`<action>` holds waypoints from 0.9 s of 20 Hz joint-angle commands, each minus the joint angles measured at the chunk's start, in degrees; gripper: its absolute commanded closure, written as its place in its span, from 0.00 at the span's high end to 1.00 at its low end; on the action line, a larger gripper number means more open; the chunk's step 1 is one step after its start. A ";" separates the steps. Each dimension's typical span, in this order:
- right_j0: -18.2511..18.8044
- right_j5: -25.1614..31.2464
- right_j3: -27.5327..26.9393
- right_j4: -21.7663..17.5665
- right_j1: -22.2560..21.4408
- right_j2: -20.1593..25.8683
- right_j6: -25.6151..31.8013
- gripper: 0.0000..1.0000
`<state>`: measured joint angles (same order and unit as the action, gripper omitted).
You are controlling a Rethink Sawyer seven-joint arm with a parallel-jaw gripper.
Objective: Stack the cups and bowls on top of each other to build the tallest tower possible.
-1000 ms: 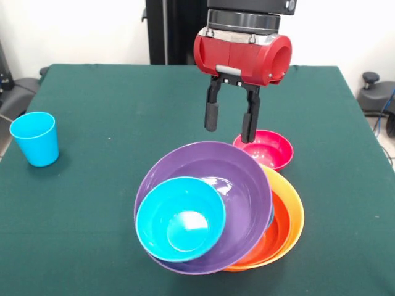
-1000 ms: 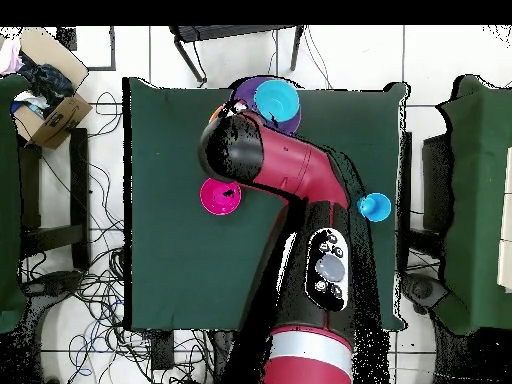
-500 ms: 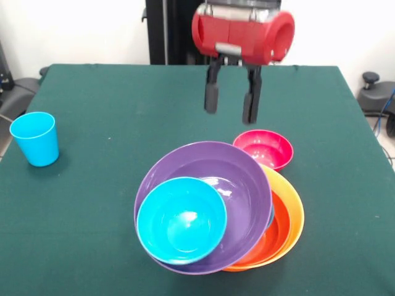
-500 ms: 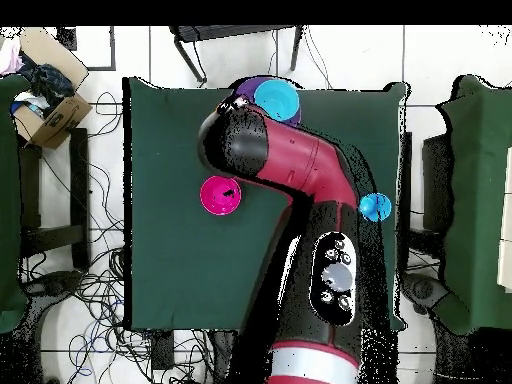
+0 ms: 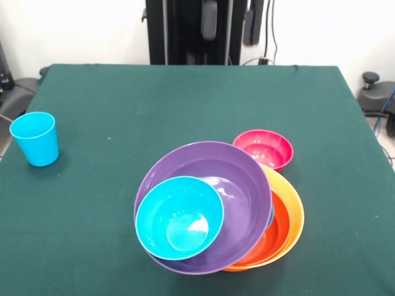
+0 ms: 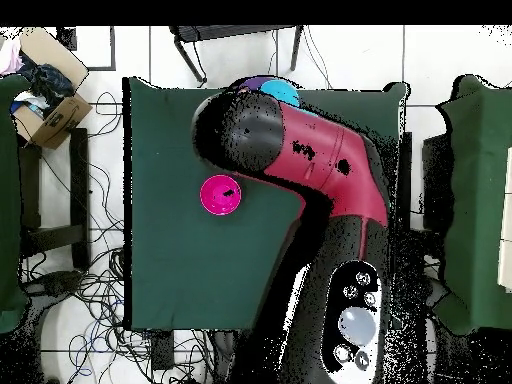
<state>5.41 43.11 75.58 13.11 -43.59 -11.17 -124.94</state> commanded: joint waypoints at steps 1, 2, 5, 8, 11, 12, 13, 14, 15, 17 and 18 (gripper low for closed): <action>-1.09 8.64 -3.05 -0.78 0.07 2.35 -6.58 1.00; -1.30 9.30 -3.28 -0.79 -0.12 2.19 -6.93 1.00; -2.41 11.37 -3.02 -1.02 -1.02 1.39 -8.07 1.00; -3.65 12.39 -2.16 -0.84 -2.10 0.63 -9.37 1.00; -3.84 13.65 -2.93 -0.70 -2.20 0.40 -9.24 1.00; -4.01 13.39 -2.62 -0.69 -2.30 0.23 -9.27 1.00; -4.02 13.28 -2.65 -0.66 -2.21 0.13 -9.18 1.00; -3.85 13.49 -3.41 -0.72 -1.73 0.09 -9.02 1.00; -3.80 13.51 -3.75 -0.75 -1.53 0.00 -8.94 1.00; -3.25 14.24 -5.43 -0.82 -0.81 0.02 -8.43 1.00; -3.17 14.18 -5.53 -0.76 -0.96 0.17 -8.09 1.00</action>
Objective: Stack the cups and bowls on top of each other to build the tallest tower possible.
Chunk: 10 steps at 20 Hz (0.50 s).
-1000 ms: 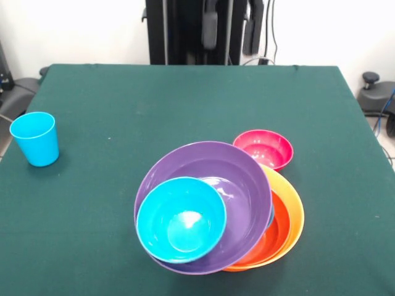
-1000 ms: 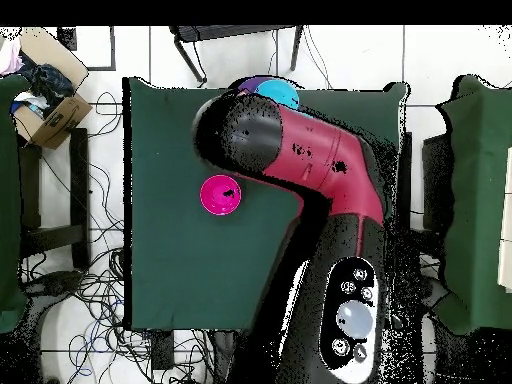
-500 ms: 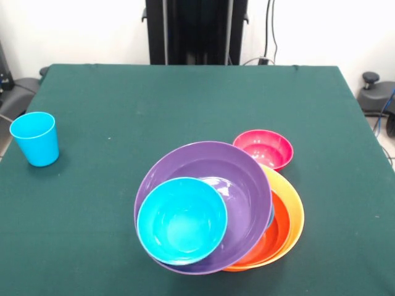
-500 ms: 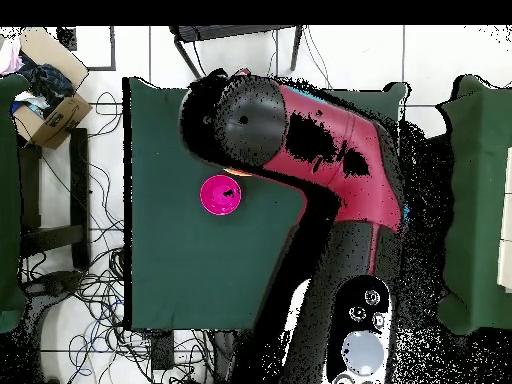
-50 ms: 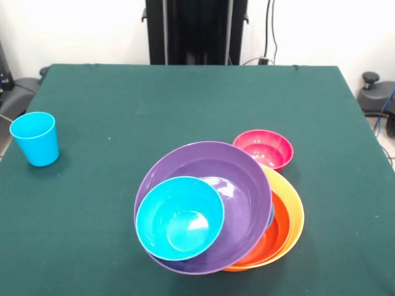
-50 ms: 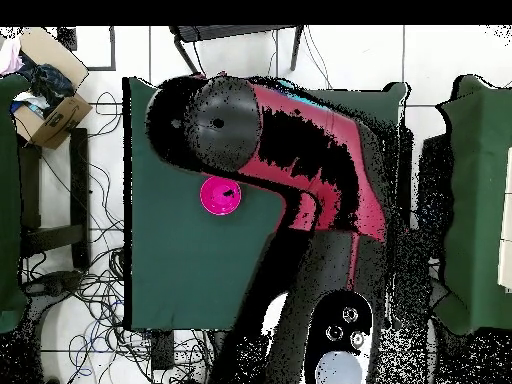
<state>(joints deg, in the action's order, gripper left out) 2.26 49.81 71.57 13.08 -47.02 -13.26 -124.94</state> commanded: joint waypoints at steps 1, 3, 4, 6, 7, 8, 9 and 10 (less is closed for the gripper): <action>0.05 7.42 -1.62 -0.67 2.31 2.41 -7.74 1.00; 0.99 6.50 -3.40 -0.68 3.35 3.08 -6.59 1.00; 1.50 6.49 -4.42 -0.56 4.08 3.56 -6.09 1.00; 2.00 5.77 -6.23 -0.66 5.62 3.80 -6.07 1.00; 2.27 5.34 -6.69 -0.50 6.25 4.09 -5.99 1.00; 2.55 4.79 -7.16 -0.51 6.85 4.32 -5.67 1.00; 2.57 4.76 -7.51 -0.63 7.16 4.26 -5.65 1.00; 2.59 4.72 -7.87 -0.74 7.46 4.20 -5.63 1.00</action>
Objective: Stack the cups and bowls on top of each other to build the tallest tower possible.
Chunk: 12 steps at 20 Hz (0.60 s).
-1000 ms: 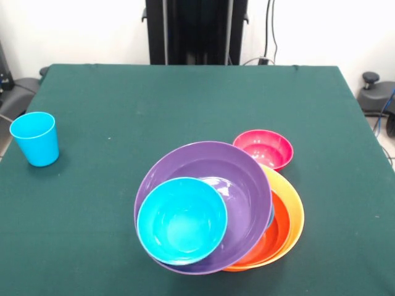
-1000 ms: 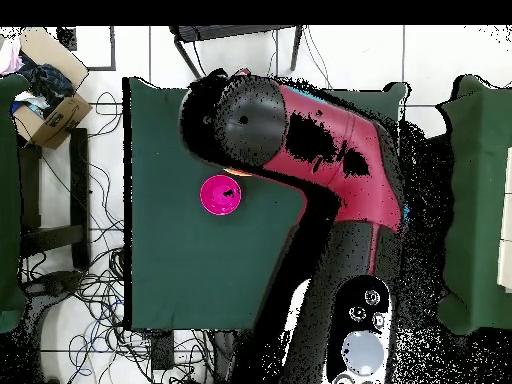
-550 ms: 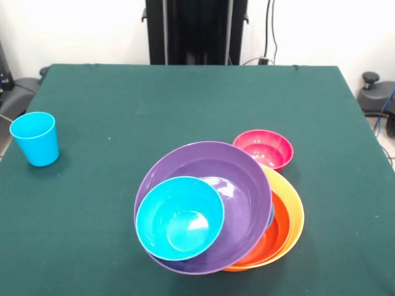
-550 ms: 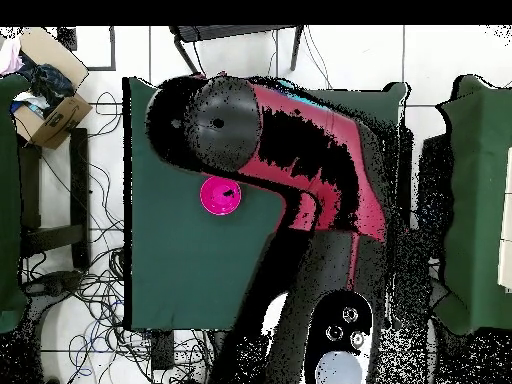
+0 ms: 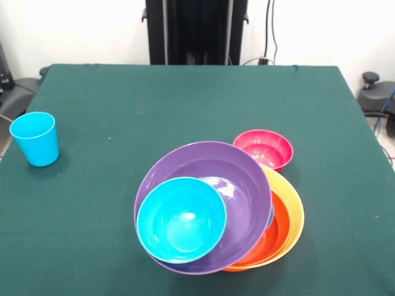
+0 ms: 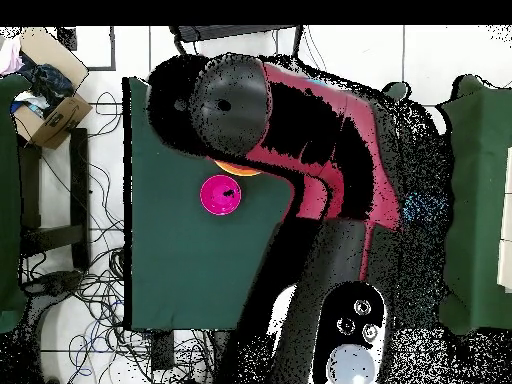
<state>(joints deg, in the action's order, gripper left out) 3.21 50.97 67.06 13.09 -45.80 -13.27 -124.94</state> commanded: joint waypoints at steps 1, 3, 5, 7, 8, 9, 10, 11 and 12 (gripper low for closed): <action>1.62 3.89 -3.77 -0.98 6.51 4.00 -5.66 1.00; 1.91 5.02 -4.45 -1.26 7.35 3.97 -5.18 1.00; 2.69 4.23 -4.34 -1.08 8.36 4.79 -3.88 1.00; 3.49 2.49 -3.76 -0.54 9.26 5.87 -2.82 1.00; 3.65 1.70 -3.42 -0.40 9.42 6.18 -2.57 1.00; 3.80 0.92 -3.09 -0.27 9.58 6.50 -2.32 1.00; 4.00 0.61 -2.89 -0.12 9.69 6.84 -2.07 1.00; 4.01 0.26 -2.79 -0.14 9.73 6.91 -2.04 1.00; 4.15 -0.06 -2.68 -0.02 9.82 7.14 -1.94 1.00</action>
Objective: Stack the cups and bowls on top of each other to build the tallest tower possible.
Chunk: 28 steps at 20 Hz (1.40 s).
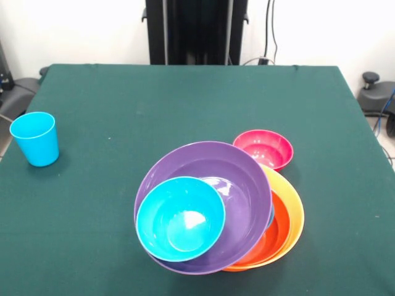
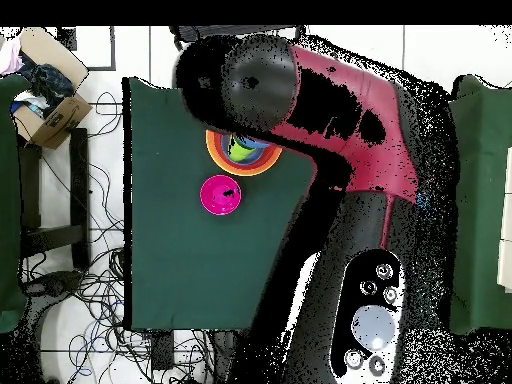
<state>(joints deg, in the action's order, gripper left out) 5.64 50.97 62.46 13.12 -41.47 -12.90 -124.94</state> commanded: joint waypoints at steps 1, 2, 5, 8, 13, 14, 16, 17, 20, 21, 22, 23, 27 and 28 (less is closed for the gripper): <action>1.77 -0.37 2.08 0.01 5.53 6.91 -1.94 1.00; 1.85 -0.74 2.21 0.01 5.61 7.05 -1.84 1.00; 2.14 -0.29 1.36 -0.68 6.63 7.03 -1.13 1.00; 2.79 1.53 -0.42 -1.97 8.45 6.94 0.76 1.00; 4.53 0.19 1.10 -1.61 9.26 8.56 3.50 1.00; 4.80 -0.36 1.64 -1.50 9.21 8.90 3.70 1.00; 5.35 -1.47 2.73 -1.27 9.11 9.56 4.09 1.00; 5.50 -2.31 3.42 -1.20 8.98 9.81 3.95 1.00; 6.37 -4.15 4.52 -1.03 9.40 11.06 4.15 1.00; 6.68 -4.40 4.61 -0.99 9.68 11.59 4.36 1.00; 6.95 -4.96 4.87 -0.93 9.89 12.18 4.54 1.00; 7.20 -5.53 4.96 -0.95 10.28 12.70 4.68 1.00; 7.79 -7.55 6.35 -0.75 10.68 14.12 4.23 1.00; 7.74 -7.81 6.71 -0.82 10.46 14.05 3.57 1.00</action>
<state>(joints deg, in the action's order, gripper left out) 12.53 46.67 62.05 13.19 -32.25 -6.99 -124.94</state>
